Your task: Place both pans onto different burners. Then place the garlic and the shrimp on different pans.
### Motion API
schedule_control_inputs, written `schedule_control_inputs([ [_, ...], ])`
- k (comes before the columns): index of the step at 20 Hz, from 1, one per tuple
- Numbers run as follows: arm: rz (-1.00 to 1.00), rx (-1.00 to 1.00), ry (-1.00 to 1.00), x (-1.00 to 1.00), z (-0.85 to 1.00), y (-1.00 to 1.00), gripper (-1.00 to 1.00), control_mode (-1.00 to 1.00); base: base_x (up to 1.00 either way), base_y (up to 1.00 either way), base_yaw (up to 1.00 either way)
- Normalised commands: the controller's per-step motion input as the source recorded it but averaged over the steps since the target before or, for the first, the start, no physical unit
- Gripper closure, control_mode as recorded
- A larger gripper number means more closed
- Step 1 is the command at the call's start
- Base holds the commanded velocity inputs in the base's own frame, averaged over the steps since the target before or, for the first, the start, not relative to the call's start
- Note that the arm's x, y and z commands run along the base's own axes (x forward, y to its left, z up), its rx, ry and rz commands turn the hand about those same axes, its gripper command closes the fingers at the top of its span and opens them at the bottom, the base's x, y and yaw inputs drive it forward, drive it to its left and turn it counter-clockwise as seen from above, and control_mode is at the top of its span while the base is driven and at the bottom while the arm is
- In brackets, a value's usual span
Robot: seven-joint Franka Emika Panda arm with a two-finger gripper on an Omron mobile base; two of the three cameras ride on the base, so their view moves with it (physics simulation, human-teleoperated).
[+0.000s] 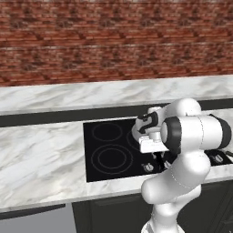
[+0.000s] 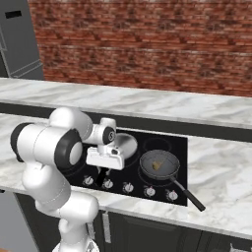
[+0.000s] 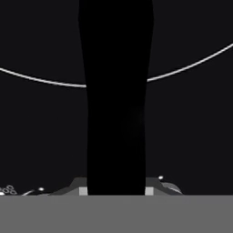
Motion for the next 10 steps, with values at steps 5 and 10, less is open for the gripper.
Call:
schedule_control_inputs([
  [5, 0.0, 0.0, 0.0, 0.0, 0.0, 0.0, 1.0, -1.0, 0.0, 0.0, 0.0],
  [10, 0.0, 0.0, 0.0, 0.0, 0.0, 0.0, -1.0, -1.0, 0.0, 0.0, 0.0],
])
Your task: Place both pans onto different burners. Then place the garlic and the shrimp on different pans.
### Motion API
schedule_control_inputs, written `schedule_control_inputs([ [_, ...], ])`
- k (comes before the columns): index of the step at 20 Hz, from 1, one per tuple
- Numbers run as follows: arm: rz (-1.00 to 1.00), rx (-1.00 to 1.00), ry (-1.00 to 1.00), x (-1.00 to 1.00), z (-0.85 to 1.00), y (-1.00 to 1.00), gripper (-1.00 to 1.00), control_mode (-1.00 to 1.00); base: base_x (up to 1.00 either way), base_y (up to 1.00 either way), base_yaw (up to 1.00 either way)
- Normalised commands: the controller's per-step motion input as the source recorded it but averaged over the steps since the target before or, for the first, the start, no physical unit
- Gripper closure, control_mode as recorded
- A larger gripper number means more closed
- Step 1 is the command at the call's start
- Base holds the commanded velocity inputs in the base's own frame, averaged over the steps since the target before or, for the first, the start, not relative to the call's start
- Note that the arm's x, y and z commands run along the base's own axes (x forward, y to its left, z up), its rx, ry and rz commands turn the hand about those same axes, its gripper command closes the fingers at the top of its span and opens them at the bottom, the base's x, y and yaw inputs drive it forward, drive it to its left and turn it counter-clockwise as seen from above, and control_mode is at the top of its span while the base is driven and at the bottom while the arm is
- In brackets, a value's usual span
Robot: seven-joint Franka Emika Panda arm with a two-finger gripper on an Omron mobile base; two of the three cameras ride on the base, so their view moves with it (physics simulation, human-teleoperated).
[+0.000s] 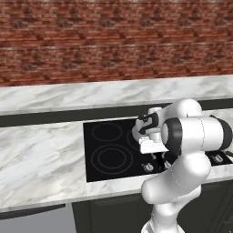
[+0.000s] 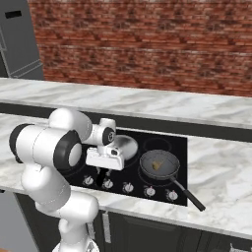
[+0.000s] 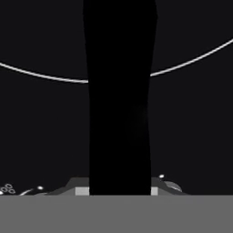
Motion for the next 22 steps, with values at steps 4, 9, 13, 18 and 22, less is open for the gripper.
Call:
schedule_control_inputs([
  [4, 0.0, 0.0, -0.01, 0.0, 0.0, 0.0, -1.0, -1.0, 0.0, 0.0, 0.0],
  [9, 0.0, 0.0, -0.27, -0.11, 0.03, 0.0, -1.0, -1.0, 0.0, 0.0, 0.0],
  [13, 0.0, 0.0, -0.36, -0.28, 0.37, -0.04, -1.0, -1.0, 0.0, 0.0, 0.0],
  [18, 0.0, 0.0, -0.37, -0.46, 0.46, -0.08, -1.0, -1.0, 0.0, 0.0, 0.0],
  [22, 0.0, 0.0, -0.29, -0.4, 0.43, -0.1, -1.0, -1.0, 0.0, 0.0, 0.0],
])
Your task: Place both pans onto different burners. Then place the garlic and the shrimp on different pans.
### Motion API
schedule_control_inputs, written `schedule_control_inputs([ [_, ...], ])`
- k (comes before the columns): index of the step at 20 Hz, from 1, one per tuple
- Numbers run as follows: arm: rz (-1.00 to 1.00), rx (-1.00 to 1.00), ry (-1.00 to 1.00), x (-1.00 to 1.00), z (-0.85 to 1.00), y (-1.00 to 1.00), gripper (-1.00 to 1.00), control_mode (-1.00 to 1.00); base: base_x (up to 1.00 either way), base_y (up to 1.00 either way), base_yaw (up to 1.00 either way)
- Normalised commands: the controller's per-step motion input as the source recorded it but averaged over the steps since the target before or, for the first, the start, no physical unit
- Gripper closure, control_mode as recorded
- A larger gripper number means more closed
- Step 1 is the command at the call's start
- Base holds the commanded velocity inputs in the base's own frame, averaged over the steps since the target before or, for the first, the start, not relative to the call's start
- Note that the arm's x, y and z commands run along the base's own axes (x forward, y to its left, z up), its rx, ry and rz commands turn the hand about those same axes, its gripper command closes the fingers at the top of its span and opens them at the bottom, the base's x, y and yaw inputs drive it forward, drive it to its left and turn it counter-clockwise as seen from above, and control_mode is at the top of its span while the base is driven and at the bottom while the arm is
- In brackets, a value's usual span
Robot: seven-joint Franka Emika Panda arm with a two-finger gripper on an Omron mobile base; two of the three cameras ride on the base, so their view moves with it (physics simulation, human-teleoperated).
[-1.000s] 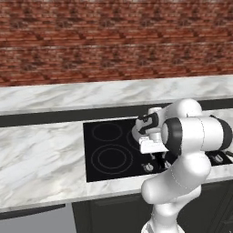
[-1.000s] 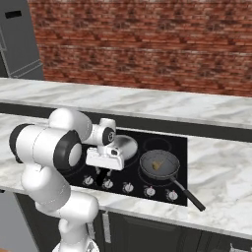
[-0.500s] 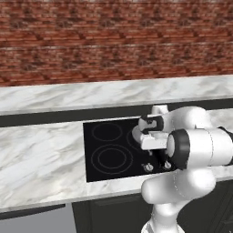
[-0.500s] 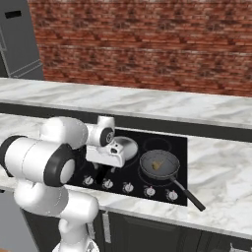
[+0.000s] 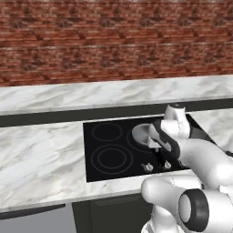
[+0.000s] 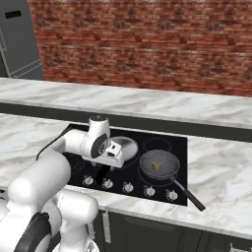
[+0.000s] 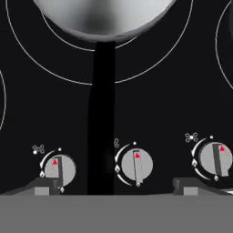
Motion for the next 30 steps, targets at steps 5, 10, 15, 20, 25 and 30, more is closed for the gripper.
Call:
schedule_control_inputs([
  [5, 0.01, 0.0, -0.2, -0.15, 0.48, 0.0, -1.0, -1.0, 0.0, 0.0, 0.0],
  [10, 0.01, -0.01, -0.04, 0.0, 0.42, 0.0, -1.0, -1.0, 0.0, 0.0, 0.0],
  [15, 0.0, 0.0, 0.01, 0.0, 0.52, 0.0, -1.0, -1.0, 0.0, 0.0, 0.0],
  [20, 0.0, 0.0, 0.03, 0.0, 0.49, 0.0, -1.0, -1.0, 0.0, 0.0, 0.0],
  [25, 0.0, 0.0, 0.01, 0.0, 0.36, 0.0, -1.0, -1.0, 0.0, 0.0, 0.0],
  [30, 0.02, 0.0, 0.01, -0.06, 0.09, -0.09, -1.0, -1.0, 0.0, 0.0, 0.0],
])
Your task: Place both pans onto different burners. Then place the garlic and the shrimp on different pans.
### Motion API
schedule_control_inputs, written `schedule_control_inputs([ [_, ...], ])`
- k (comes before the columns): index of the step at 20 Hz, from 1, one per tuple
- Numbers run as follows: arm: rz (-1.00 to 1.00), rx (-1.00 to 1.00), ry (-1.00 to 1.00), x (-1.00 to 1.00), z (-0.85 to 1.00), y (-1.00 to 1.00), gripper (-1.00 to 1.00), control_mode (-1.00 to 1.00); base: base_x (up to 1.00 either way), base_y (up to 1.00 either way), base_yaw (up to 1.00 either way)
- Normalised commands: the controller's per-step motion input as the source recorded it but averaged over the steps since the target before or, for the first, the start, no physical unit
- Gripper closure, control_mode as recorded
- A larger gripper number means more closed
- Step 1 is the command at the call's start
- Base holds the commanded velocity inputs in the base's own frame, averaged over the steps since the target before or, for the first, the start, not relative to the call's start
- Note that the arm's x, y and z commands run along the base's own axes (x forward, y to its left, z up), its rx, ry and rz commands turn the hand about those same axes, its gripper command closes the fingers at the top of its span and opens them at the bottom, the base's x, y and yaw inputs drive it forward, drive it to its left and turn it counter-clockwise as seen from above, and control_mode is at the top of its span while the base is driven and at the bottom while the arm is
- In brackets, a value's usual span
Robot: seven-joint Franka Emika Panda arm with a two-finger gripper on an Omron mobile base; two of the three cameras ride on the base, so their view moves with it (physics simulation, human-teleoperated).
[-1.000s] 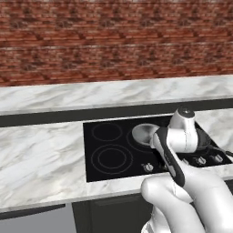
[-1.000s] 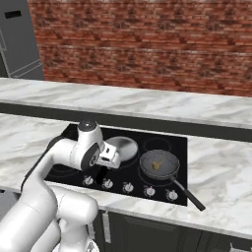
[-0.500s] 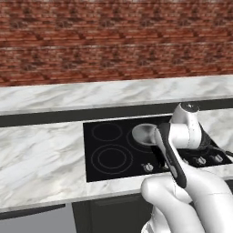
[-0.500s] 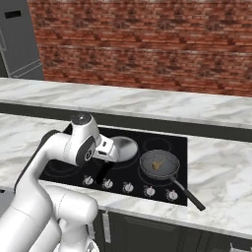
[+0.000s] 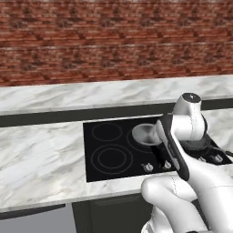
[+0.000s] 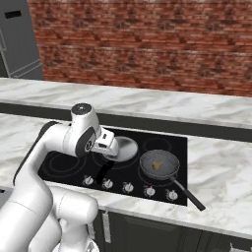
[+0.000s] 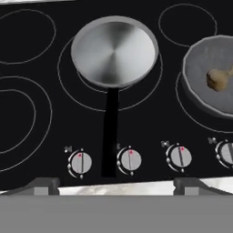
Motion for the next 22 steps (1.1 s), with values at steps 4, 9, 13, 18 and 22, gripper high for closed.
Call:
schedule_control_inputs([
  [4, 0.0, 0.0, 0.0, 0.0, 0.0, 0.0, -1.0, 1.0, -0.3, -0.39, 0.01],
  [9, 0.0, 0.0, 0.0, 0.0, 0.0, 0.0, -1.0, 1.0, -0.5, -0.64, 0.0],
  [13, 0.0, 0.0, 0.0, 0.0, 0.0, 0.0, -1.0, 1.0, -0.26, -0.66, 0.0],
  [18, 0.0, 0.0, 0.0, 0.0, 0.0, 0.0, -1.0, 1.0, -0.01, -0.72, 0.0],
  [22, 0.0, 0.0, 0.0, 0.0, 0.0, 0.0, -1.0, 1.0, 0.0, -0.73, -0.05],
])
